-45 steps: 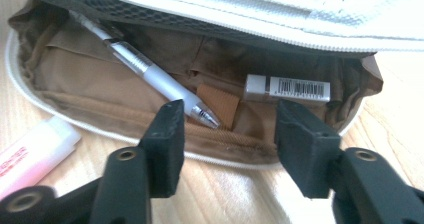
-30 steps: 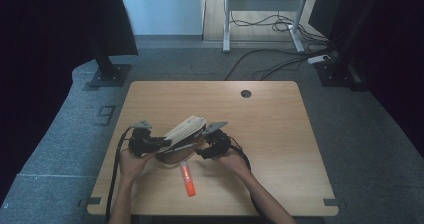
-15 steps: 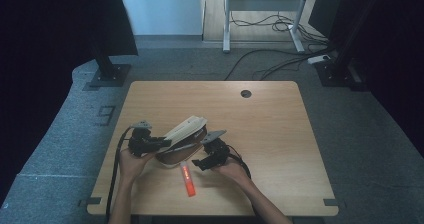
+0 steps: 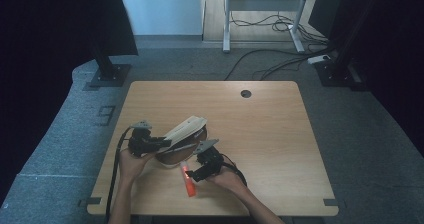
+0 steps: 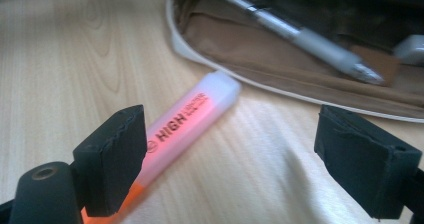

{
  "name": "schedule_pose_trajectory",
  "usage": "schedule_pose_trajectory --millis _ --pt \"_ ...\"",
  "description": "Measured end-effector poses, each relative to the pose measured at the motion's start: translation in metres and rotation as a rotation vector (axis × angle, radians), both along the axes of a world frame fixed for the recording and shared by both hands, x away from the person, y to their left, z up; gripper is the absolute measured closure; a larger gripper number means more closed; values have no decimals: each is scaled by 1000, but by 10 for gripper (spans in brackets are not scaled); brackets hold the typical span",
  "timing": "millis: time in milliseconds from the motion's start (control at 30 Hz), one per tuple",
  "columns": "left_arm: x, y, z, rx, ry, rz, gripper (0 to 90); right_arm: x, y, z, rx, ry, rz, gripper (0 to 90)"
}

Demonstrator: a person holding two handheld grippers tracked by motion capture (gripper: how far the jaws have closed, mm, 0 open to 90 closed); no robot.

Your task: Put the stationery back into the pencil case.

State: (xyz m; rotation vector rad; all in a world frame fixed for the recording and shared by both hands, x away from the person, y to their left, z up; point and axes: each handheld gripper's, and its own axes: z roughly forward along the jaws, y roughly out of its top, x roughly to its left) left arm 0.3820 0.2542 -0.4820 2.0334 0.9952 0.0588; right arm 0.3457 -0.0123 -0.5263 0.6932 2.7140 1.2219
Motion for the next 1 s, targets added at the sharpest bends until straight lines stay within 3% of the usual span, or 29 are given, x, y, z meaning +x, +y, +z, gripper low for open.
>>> schedule_pose_trajectory --millis 400,633,833,1000 --pt "0 0 0 2 0 0 746 -11 18 -13 -30 20 58 132" --pt "0 0 0 3 0 -1 746 -12 20 -18 -54 13 56 154" --pt "0 0 0 3 0 -2 746 -12 15 -17 -73 -12 45 244" --pt "0 -1 0 4 1 -2 746 -11 5 -15 -79 -30 41 387"
